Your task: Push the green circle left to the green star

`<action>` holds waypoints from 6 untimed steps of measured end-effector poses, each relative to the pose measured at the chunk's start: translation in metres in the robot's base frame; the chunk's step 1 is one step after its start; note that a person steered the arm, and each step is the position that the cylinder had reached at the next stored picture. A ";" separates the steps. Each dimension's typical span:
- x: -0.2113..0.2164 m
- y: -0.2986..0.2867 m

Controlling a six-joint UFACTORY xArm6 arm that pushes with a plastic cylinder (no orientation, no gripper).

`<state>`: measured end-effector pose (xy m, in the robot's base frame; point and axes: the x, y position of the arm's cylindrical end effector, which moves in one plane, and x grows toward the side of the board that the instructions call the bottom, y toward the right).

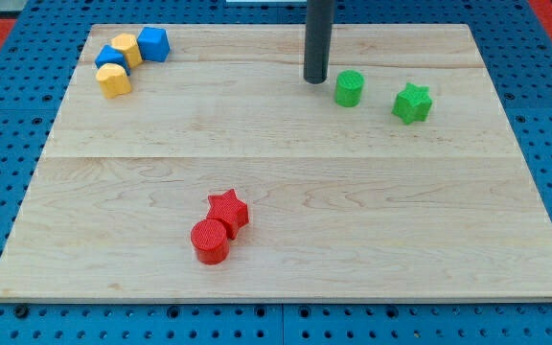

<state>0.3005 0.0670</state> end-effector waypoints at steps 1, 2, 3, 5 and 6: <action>0.023 0.061; 0.022 0.058; 0.016 -0.010; 0.080 -0.161; 0.156 -0.194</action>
